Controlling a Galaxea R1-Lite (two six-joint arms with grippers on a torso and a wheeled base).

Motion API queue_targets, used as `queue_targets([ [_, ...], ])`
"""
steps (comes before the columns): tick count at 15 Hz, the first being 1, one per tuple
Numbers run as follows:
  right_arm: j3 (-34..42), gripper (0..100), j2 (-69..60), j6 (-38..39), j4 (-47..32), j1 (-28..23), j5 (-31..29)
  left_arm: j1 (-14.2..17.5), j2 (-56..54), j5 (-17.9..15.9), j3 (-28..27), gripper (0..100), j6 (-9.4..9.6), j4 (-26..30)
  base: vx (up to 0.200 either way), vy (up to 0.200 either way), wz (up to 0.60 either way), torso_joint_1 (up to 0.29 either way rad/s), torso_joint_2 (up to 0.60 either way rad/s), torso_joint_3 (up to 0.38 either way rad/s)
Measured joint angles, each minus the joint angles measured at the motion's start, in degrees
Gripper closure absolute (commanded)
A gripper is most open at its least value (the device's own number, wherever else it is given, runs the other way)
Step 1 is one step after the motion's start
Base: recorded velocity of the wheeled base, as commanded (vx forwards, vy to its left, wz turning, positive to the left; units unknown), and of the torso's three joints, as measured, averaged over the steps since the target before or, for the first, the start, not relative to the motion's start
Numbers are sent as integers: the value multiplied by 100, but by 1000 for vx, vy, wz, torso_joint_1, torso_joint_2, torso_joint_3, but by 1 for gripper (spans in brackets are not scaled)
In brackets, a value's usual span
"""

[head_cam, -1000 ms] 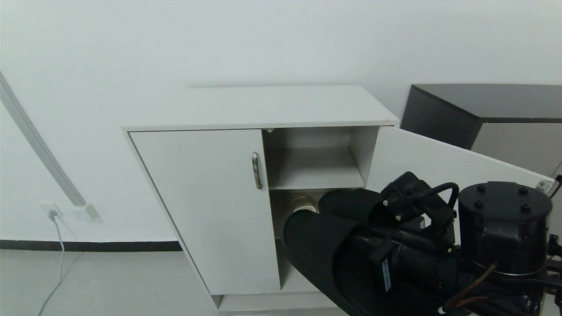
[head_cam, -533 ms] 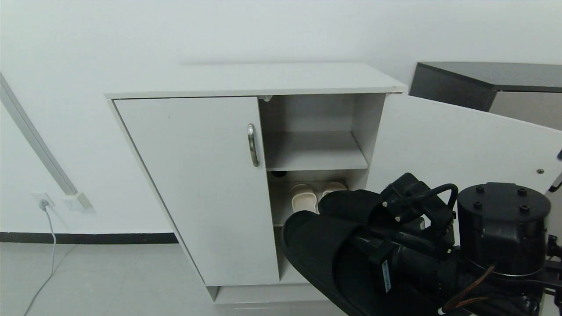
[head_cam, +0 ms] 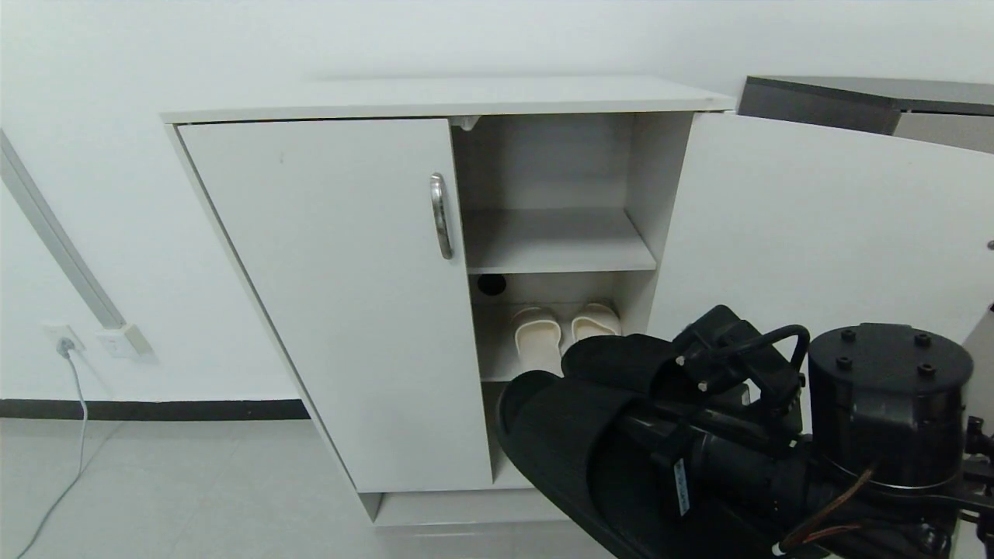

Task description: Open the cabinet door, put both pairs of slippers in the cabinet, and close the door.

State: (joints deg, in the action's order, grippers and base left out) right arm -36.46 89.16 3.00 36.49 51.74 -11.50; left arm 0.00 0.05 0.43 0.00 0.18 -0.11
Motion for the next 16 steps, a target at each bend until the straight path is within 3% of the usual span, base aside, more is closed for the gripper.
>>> queue_targets([
  [4,-17,100,238,-32,640,24,-240,0,0,0,0,100,0,1,0,0,0,0,0,0],
  [6,-422,100,444,45,577,210,-1108,0,0,-16,0,100,4,1,0,0,0,0,0,0],
  [8,-1381,100,742,414,-160,473,-2299,0,0,-21,0,100,6,4,0,0,0,0,0,0],
  [11,-2949,100,1257,1083,-1720,758,-3588,0,0,-18,0,100,4,4,0,0,0,0,0,0],
  [13,-3755,100,1597,1340,-2289,811,-3981,0,0,-18,0,100,4,4,0,0,0,0,0,0],
  [16,-4173,100,1988,1575,-2426,708,-4084,0,0,-10,0,100,6,1,0,0,0,0,0,0],
])
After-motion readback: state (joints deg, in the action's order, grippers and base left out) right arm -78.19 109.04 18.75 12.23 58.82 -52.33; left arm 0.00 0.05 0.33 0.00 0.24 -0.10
